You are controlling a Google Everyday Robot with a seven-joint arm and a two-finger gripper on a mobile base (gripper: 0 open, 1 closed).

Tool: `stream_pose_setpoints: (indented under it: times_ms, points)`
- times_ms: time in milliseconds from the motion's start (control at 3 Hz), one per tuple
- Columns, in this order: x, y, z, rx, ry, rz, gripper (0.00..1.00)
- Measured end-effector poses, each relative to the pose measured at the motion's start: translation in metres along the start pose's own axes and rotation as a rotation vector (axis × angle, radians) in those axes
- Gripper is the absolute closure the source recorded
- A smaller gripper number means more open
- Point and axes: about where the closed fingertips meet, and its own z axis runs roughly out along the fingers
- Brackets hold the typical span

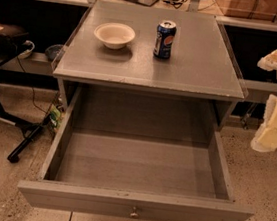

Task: Place pepsi can into top drawer

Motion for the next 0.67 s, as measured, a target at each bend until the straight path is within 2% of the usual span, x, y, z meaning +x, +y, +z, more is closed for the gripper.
stream_pose_setpoints:
  times_ms: [333,667]
  points:
    - [0.0000,0.0000,0.0000,0.000,0.000,0.000,0.00]
    - [-0.0078,-0.0085,-0.0015,0.000,-0.058,-0.001,0.00]
